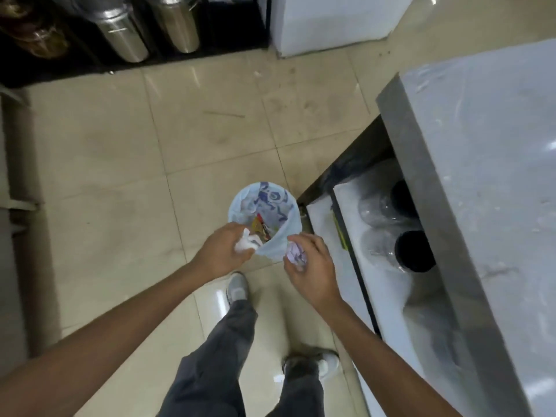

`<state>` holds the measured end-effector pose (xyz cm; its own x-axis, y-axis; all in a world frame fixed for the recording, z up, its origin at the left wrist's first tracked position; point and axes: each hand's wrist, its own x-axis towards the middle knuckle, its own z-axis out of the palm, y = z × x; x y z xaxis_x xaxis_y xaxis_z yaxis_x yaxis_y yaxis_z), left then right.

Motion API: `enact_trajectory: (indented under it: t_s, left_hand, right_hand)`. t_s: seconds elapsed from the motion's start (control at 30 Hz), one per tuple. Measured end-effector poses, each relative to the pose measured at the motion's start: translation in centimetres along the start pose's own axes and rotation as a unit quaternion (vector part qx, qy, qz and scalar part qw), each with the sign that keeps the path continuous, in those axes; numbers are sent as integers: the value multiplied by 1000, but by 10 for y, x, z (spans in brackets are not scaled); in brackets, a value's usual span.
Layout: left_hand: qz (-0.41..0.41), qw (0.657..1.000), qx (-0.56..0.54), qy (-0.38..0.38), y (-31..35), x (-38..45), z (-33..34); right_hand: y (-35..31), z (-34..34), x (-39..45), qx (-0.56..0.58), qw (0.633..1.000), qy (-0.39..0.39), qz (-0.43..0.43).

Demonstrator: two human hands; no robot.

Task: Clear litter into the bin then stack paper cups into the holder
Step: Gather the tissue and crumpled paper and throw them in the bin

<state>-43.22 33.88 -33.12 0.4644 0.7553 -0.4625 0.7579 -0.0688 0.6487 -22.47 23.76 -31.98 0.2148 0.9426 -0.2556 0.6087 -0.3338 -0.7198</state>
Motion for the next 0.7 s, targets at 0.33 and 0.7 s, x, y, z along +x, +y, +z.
enact_trajectory:
  t_s: [0.33,0.7]
  left_hand:
    - [-42,997,26,-58,-135,127,79]
    - [-15,995,47,-90,-237,243,177]
  right_hand:
    - [97,128,117,-19,995,-39,86]
    - [206,242,199,-46,987,-93,124]
